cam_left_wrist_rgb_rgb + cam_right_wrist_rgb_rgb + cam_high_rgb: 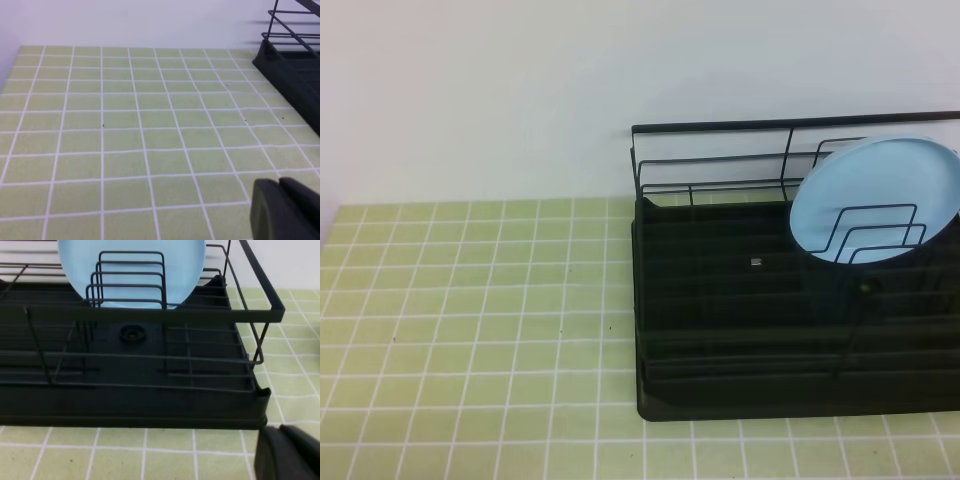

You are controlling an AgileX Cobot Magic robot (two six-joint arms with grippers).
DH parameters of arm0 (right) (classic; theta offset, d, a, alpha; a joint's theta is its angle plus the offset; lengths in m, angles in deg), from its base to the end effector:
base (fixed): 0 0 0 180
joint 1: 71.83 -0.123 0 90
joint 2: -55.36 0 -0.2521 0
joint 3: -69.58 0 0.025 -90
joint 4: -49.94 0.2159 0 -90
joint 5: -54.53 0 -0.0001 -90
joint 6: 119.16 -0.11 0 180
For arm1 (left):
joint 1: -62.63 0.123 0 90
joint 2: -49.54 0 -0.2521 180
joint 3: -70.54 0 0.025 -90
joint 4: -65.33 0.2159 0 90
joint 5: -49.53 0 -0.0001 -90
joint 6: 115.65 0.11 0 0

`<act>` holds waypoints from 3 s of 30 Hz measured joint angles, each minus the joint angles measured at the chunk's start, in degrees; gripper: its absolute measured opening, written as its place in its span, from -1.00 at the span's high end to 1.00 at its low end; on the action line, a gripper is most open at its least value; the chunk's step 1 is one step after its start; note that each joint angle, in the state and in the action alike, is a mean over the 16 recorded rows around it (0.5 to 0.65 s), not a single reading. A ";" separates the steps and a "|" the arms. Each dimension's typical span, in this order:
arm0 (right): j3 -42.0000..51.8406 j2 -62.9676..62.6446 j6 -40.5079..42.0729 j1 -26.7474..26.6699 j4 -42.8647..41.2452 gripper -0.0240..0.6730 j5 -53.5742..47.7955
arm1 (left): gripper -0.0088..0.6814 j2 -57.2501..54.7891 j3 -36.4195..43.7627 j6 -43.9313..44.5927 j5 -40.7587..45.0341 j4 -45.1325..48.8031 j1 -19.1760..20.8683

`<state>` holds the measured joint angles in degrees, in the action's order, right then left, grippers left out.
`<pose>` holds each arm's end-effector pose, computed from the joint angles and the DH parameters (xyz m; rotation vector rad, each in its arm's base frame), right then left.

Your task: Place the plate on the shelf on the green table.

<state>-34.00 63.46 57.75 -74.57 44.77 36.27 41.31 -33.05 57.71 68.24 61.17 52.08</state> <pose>0.0702 0.0002 0.1797 -0.0511 1.7918 -0.0138 0.0685 -0.0154 0.1787 0.0162 1.8119 -0.2836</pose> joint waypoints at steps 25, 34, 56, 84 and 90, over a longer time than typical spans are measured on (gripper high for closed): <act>-0.08 0.01 -0.12 0.00 0.03 0.94 0.05 | 0.98 0.00 0.00 0.00 0.00 0.02 0.00; -0.08 0.07 -0.12 0.00 0.03 0.94 -0.01 | 0.98 0.00 0.00 0.00 0.00 0.02 0.00; -0.08 0.10 -0.12 0.00 0.03 0.94 0.05 | 0.98 -0.05 0.00 0.00 0.00 0.02 0.00; 0.17 0.20 -0.12 0.00 -0.07 0.94 0.05 | 0.97 -0.08 0.00 0.09 -0.06 0.02 0.00; 0.51 0.20 -0.12 0.00 -0.21 0.94 0.05 | 0.97 -0.09 0.00 0.09 0.00 0.02 0.00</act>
<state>-33.49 63.67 57.63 -74.57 44.56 36.32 41.21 -33.05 57.80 68.24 61.20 52.08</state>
